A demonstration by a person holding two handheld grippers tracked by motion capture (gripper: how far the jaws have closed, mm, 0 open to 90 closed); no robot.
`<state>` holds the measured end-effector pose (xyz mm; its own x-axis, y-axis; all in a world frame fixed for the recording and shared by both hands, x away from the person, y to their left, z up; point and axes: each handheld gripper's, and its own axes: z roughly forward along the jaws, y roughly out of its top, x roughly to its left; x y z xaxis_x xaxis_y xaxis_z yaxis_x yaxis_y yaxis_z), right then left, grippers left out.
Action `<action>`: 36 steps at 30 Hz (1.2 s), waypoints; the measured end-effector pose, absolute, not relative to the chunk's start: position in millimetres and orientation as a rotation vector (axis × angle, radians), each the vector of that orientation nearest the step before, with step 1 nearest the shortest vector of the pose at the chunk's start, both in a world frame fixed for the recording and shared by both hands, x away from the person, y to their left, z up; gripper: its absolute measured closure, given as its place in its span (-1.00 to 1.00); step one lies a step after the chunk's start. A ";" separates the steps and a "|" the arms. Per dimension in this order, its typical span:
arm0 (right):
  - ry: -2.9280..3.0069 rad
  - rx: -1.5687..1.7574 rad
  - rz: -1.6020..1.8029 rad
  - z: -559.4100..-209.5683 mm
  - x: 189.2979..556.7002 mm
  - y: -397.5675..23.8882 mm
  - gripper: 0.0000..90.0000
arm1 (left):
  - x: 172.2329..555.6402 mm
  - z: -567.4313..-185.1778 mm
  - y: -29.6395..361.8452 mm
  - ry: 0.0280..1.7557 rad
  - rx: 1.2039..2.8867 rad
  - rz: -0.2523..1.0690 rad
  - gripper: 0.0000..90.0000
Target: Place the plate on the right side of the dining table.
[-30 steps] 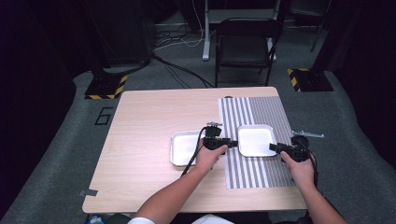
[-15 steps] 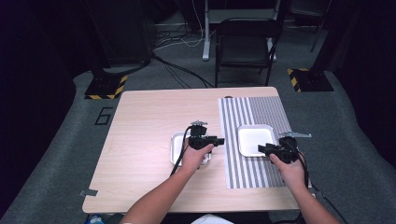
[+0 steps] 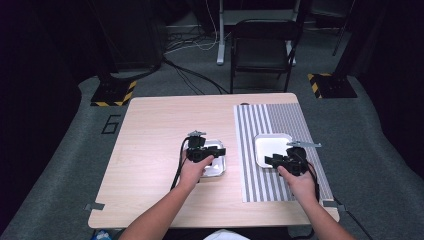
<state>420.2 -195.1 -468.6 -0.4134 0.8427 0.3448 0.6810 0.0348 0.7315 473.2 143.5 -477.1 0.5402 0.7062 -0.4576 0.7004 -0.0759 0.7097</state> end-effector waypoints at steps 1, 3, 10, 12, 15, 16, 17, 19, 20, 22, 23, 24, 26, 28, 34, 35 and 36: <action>2.120 1.587 1.321 -468.6 420.2 -195.1 0.19 | 473.2 -477.1 143.5 1.169 1.788 0.007 0.13; 2.133 1.572 1.319 -470.5 421.3 -190.7 0.19 | 471.4 -477.6 151.5 1.174 1.783 0.019 0.12; 2.169 1.567 1.315 -474.8 422.3 -180.1 0.19 | 465.5 -477.9 169.1 1.176 1.798 0.048 0.11; 2.174 1.562 1.315 -475.0 422.0 -178.4 0.19 | 464.8 -477.8 171.9 1.174 1.800 0.053 0.11; 2.189 1.550 1.320 -474.9 421.3 -172.5 0.19 | 462.6 -478.7 179.8 1.185 1.792 0.062 0.11; 2.195 1.543 1.320 -474.9 421.0 -170.5 0.19 | 461.8 -479.6 182.8 1.194 1.793 0.064 0.11; 2.203 1.540 1.321 -474.6 420.3 -167.9 0.19 | 461.8 -480.3 184.8 1.193 1.799 0.072 0.11; 2.212 1.528 1.323 -474.7 419.7 -164.7 0.19 | 460.3 -482.0 189.7 1.204 1.795 0.077 0.11; 2.217 1.515 1.325 -475.1 419.7 -163.1 0.19 | 459.7 -482.9 192.7 1.205 1.799 0.083 0.11; 2.224 1.508 1.324 -475.6 419.2 -159.3 0.19 | 458.1 -484.9 200.7 1.219 1.792 0.092 0.11; 2.236 1.511 1.329 -475.9 418.6 -155.5 0.19 | 457.6 -485.4 203.7 1.223 1.794 0.096 0.10; 2.245 1.506 1.328 -476.1 418.4 -153.6 0.19 | 457.2 -485.9 206.1 1.231 1.788 0.096 0.10; 2.255 1.489 1.331 -476.5 418.3 -149.4 0.19 | 456.8 -486.6 211.6 1.240 1.790 0.104 0.09; 2.266 1.482 1.338 -476.6 417.8 -145.6 0.19 | 455.9 -486.2 216.7 1.248 1.788 0.111 0.09; 2.292 1.460 1.340 -476.2 415.2 -136.3 0.19 | 452.1 -483.4 232.1 1.260 1.772 0.139 0.08; 2.295 1.443 1.347 -476.3 415.0 -135.3 0.19 | 452.1 -483.8 235.4 1.262 1.768 0.143 0.08; 2.293 1.438 1.343 -476.4 414.1 -133.9 0.19 | 451.9 -484.6 238.0 1.274 1.754 0.137 0.07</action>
